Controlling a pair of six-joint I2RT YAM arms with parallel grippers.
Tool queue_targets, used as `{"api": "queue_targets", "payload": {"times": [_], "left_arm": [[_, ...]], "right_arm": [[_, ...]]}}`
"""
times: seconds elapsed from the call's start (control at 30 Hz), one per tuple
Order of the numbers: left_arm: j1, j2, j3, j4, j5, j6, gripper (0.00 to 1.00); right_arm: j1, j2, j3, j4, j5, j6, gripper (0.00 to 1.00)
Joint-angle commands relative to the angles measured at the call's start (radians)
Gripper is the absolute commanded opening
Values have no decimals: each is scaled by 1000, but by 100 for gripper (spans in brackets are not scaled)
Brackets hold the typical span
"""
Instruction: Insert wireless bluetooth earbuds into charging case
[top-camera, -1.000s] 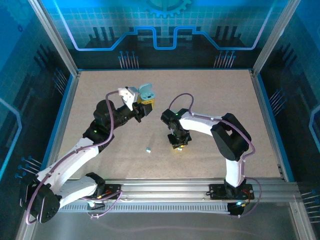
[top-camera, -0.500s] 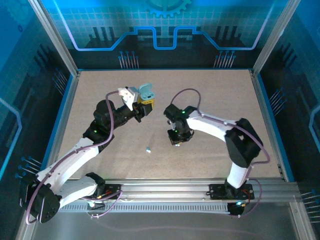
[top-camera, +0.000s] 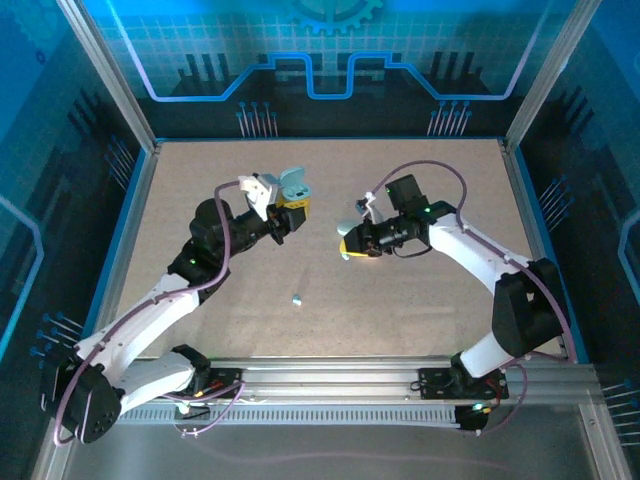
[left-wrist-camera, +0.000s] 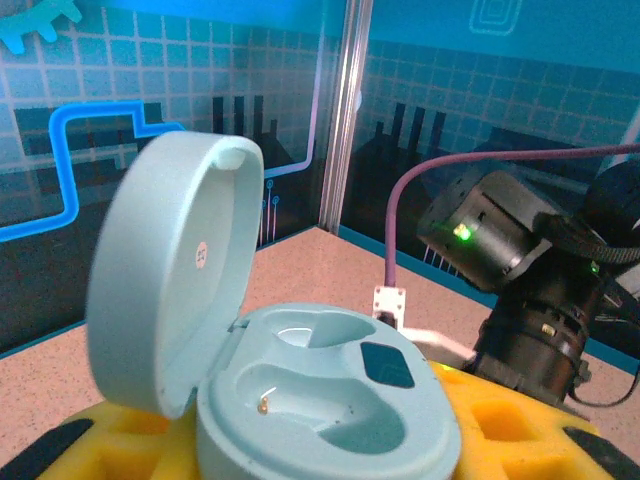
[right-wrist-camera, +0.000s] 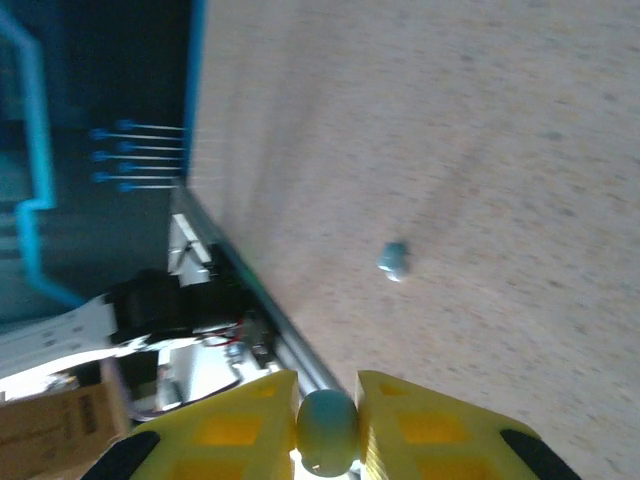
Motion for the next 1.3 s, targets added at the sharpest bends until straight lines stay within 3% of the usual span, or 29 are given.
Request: {"api": "queue_targets", "payload": {"times": [0.0, 0.23, 0.63, 0.77, 1.07, 1.27], "left_arm": [[4, 15, -10, 44, 25, 0, 32], [3, 53, -43, 93, 107, 24, 32], [-19, 122, -47, 107, 211, 87, 32], [-29, 135, -45, 101, 204, 92, 32], [-33, 101, -47, 87, 131, 92, 32], [-32, 83, -42, 81, 116, 91, 32]], "right_arm": [[-38, -27, -2, 84, -236, 19, 23], [-77, -52, 6, 165, -366, 70, 24], [-99, -81, 50, 206, -389, 169, 25], [-96, -74, 70, 126, -329, 123, 23], [-43, 47, 37, -190, 42, -74, 19], [37, 176, 30, -254, 278, -96, 18]]}}
